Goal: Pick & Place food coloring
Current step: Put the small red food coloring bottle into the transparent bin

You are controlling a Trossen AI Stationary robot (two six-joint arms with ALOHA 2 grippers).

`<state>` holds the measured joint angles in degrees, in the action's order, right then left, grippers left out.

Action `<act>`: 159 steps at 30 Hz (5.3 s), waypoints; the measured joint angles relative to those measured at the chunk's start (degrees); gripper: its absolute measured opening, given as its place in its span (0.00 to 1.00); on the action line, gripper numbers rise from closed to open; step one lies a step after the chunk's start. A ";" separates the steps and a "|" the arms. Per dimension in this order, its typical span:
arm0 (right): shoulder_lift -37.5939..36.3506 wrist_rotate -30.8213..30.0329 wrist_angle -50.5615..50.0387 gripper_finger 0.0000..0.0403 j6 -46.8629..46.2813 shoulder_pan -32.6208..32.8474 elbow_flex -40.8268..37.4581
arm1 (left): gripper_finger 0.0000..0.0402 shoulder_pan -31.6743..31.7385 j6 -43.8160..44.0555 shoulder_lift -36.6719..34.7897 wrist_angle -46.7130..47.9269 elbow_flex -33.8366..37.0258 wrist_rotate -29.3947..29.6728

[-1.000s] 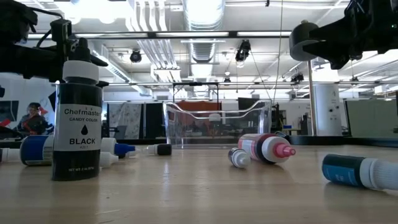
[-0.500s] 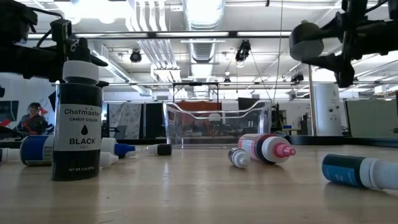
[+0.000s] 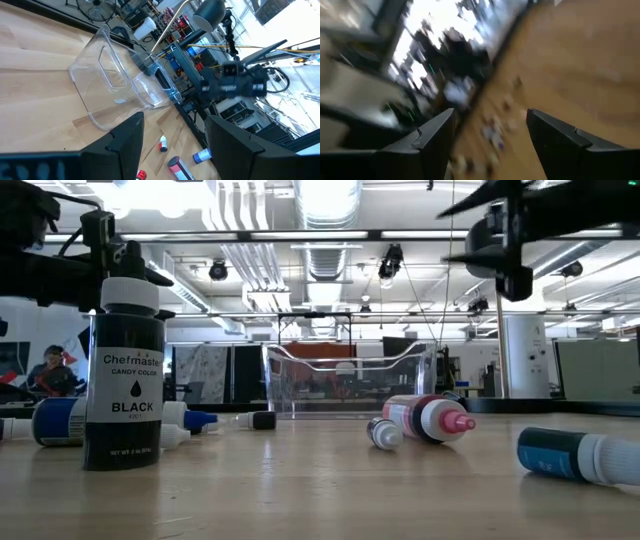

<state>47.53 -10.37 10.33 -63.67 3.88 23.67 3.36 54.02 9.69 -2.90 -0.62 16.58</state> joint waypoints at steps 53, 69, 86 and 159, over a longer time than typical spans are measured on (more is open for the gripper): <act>54.99 -3.29 -43.32 0.49 72.07 4.18 37.17 | 0.46 0.00 0.00 0.00 -0.04 -0.02 -0.01; 54.51 -5.00 -42.63 0.49 72.65 4.71 37.62 | 0.46 -0.01 -0.02 -0.02 -0.04 -0.04 0.00; 55.78 -2.05 -39.72 0.49 66.95 3.80 36.19 | 0.46 0.00 -0.02 -0.01 -0.05 -0.04 -0.02; 34.09 -17.02 -42.17 0.13 20.45 0.12 34.00 | 0.46 0.00 -0.02 -0.02 -0.07 -0.04 -0.02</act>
<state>81.62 -27.40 -31.84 -43.22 4.01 57.67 3.36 54.00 9.67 -2.96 -0.67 16.56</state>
